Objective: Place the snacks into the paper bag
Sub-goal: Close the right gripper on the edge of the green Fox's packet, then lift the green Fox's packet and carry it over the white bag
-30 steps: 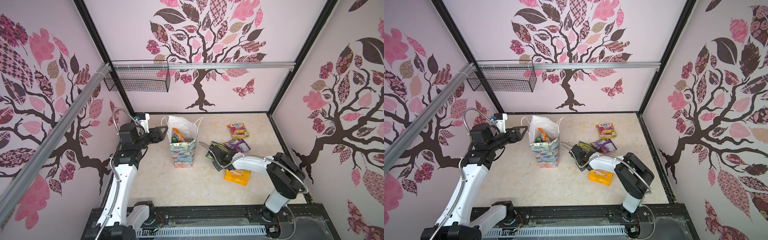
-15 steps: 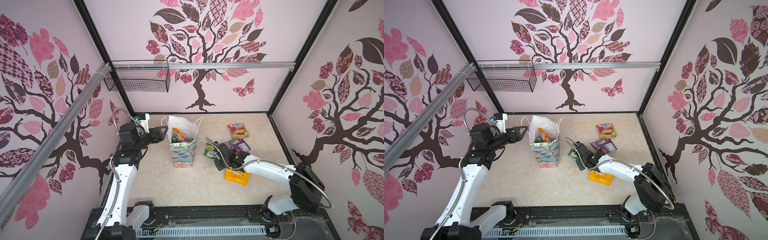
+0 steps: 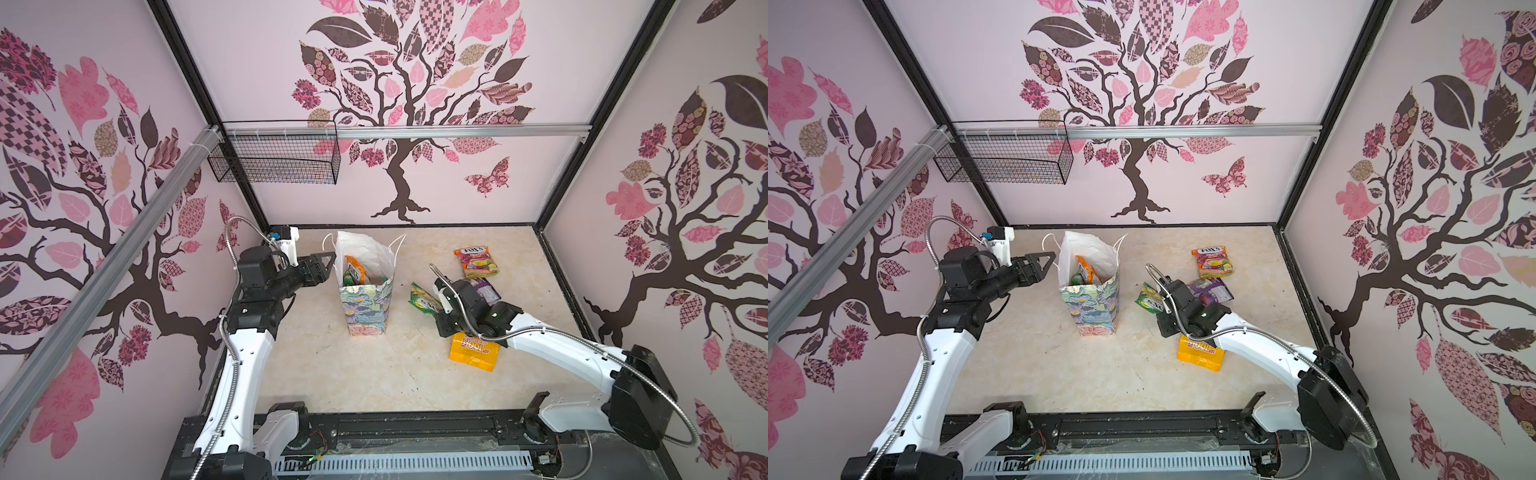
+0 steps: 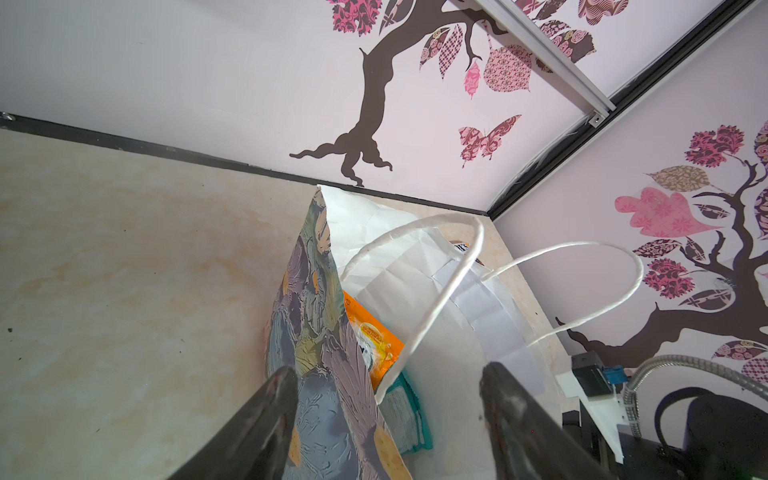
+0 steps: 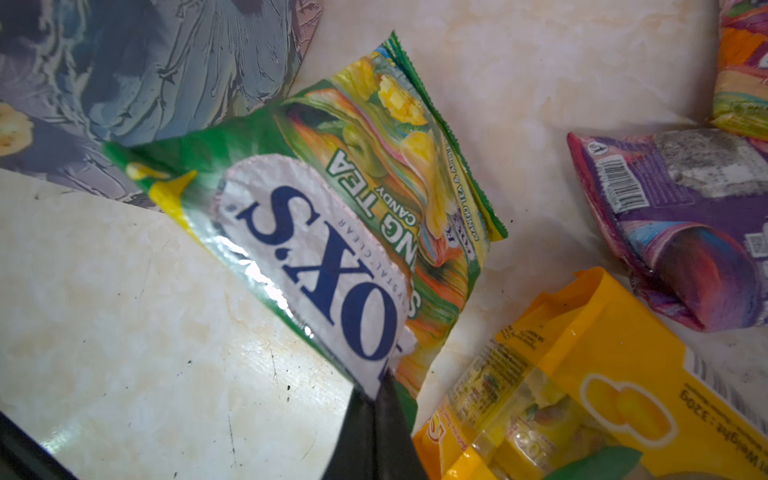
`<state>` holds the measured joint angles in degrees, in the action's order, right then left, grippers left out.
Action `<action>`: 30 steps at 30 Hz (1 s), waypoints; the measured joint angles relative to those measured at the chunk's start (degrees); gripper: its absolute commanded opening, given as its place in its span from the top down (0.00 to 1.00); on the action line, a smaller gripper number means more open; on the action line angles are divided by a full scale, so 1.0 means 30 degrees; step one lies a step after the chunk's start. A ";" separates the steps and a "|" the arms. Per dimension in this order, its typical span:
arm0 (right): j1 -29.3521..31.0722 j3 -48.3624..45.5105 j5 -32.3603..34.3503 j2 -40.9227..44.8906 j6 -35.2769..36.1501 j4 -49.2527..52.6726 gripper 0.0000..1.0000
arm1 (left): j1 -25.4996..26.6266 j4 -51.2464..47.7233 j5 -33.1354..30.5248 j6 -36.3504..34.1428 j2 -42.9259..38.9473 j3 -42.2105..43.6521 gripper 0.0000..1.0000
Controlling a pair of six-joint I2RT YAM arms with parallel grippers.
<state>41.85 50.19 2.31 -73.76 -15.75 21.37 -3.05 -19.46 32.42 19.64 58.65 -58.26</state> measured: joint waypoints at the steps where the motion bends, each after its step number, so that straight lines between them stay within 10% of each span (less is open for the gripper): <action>1: -0.0066 -0.0168 -0.0270 0.0306 -0.0146 -0.0138 1.00 | 0.0000 0.0000 0.0000 0.0000 0.0000 0.0000 0.27; 30: -0.2098 0.0459 -0.8561 0.3869 -0.3745 -0.3366 1.00 | -0.0007 0.0000 0.0000 -0.0015 -0.0022 0.0000 0.27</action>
<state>35.55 51.57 -23.38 -62.15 -26.98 11.27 -3.07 -19.46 32.42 19.59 58.59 -58.26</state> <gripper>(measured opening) 0.040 0.731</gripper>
